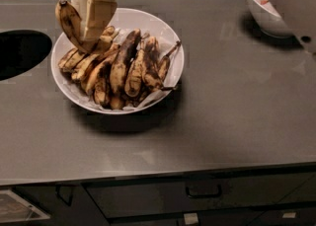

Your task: Pick banana from white bowl

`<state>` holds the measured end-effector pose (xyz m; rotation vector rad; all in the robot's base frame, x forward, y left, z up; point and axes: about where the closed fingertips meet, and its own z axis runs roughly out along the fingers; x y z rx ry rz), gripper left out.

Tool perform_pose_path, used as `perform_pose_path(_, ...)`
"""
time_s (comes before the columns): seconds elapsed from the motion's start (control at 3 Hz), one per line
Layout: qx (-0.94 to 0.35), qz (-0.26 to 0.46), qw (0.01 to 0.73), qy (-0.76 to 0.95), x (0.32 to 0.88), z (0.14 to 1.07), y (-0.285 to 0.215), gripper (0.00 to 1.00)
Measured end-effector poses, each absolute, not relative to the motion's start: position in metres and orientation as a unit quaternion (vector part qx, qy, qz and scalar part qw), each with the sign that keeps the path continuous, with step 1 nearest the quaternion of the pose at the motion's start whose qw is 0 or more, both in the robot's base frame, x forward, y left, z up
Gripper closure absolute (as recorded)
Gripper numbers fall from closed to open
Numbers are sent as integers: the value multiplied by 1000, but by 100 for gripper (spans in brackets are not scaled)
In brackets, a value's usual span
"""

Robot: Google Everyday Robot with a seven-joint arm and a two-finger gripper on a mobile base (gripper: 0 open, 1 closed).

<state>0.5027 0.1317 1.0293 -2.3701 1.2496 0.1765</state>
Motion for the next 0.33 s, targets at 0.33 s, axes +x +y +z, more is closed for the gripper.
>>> perform_pose_path(0.33,-857,57,231,456,464,1043,137,100)
